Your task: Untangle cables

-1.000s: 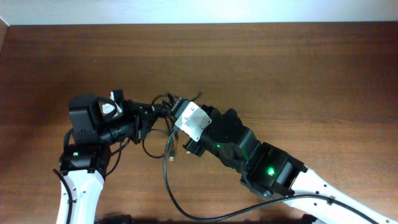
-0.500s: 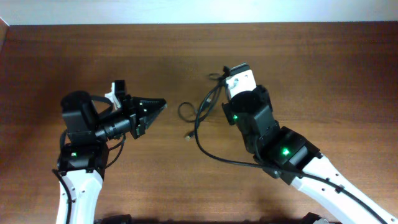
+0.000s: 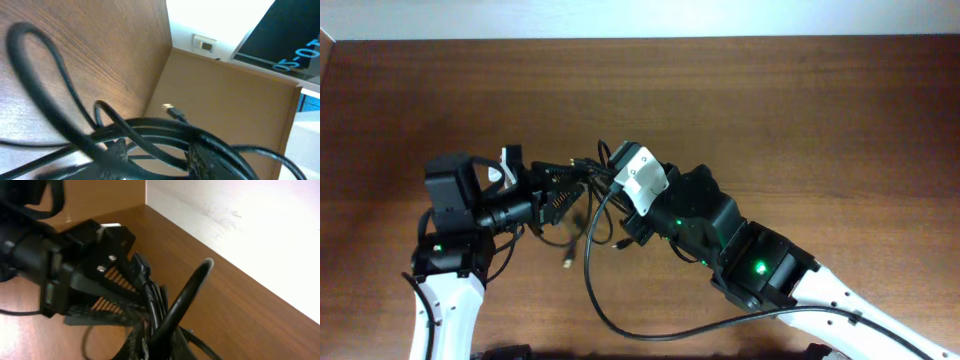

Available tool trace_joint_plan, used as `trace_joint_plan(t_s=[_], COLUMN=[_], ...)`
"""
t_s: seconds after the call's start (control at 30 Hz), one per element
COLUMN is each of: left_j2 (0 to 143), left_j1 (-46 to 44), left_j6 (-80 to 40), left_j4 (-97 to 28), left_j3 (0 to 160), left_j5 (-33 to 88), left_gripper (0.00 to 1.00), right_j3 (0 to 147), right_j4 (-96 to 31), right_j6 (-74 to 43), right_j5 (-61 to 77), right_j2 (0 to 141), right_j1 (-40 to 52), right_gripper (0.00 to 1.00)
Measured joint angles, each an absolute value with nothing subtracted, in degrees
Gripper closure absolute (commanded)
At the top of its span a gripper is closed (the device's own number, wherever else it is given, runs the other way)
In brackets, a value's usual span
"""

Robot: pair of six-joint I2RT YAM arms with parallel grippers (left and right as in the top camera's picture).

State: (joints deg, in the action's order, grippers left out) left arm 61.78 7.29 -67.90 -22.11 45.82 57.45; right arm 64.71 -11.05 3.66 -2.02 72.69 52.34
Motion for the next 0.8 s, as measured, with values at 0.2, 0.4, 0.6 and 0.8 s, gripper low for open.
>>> trace_joint_plan(t_s=[0.2,0.4,0.6,0.8], left_j2=[61.78,61.84,61.84,61.84], left_j1=[7.18,11.16,29.65,37.91], left_j6=[-68.2,-72.1,-73.89,-74.04], left_j4=[-20.88,-6.46,-6.39,-6.39], left_j3=[45.8,45.34,45.32,45.32], left_j5=[56.25,66.67,76.73,81.69], left_gripper=[1.0,1.0,1.0,1.0], right_j3=[64.73,64.82,64.82,64.93], right_j4=[-11.53,-22.11,-25.98,-29.82], right_j6=[3.9,1.58,-1.21,-9.21], right_j5=[-10.76,-20.6,-20.53,-26.83], right_j2=[72.69,72.69,72.69,72.69], right_j1=[53.63,42.81,37.85,36.77], right_gripper=[0.95,0.96,0.96,0.96])
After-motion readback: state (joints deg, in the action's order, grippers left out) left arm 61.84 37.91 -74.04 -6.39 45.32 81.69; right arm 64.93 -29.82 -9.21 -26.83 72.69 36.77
